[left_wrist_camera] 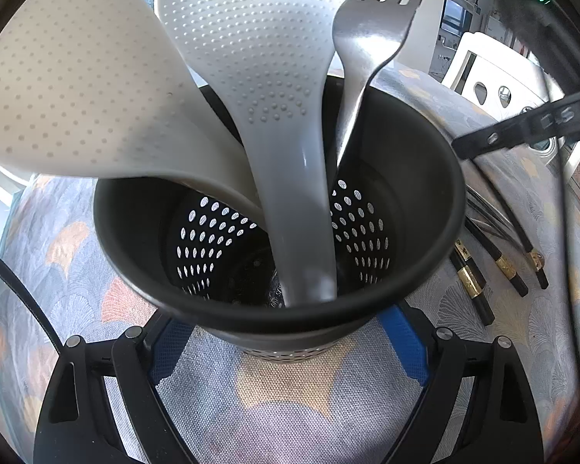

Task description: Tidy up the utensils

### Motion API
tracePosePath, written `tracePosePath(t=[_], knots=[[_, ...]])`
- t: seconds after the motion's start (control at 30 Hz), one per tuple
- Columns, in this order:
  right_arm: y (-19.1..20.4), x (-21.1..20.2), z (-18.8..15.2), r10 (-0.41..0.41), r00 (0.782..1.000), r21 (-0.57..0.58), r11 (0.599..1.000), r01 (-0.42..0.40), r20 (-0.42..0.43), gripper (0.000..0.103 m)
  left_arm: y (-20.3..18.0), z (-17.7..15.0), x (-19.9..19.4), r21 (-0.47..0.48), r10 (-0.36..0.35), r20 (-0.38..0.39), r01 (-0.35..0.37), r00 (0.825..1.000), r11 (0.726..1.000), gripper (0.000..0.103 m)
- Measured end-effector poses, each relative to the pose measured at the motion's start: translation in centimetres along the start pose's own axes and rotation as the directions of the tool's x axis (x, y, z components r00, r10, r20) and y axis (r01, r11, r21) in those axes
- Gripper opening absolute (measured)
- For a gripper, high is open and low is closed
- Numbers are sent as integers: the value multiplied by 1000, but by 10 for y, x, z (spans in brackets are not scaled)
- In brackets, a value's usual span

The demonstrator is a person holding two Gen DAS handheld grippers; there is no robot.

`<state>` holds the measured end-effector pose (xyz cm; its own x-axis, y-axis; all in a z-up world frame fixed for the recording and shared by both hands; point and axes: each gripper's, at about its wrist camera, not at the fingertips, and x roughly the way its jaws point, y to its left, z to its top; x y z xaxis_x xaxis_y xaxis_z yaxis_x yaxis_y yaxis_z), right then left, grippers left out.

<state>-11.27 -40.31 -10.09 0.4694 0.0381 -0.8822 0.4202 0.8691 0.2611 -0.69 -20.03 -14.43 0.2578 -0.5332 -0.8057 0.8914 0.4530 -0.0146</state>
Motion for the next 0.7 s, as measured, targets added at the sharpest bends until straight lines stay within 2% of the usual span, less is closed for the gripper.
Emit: tracePosePath(t=[0.37, 0.6, 0.7], knots=[[21, -75, -3, 62, 985, -38, 998, -57, 162, 5, 0, 0, 0, 1, 1, 0, -1, 1000, 1000, 89], [47, -120, 21, 89, 952, -104, 993, -61, 294, 5, 0, 0, 0, 1, 1, 0, -1, 1000, 1000, 89], [62, -141, 36, 119, 929, -143, 987, -73, 349, 5, -1, 0, 0, 0, 0, 0, 0, 1000, 1000, 89]])
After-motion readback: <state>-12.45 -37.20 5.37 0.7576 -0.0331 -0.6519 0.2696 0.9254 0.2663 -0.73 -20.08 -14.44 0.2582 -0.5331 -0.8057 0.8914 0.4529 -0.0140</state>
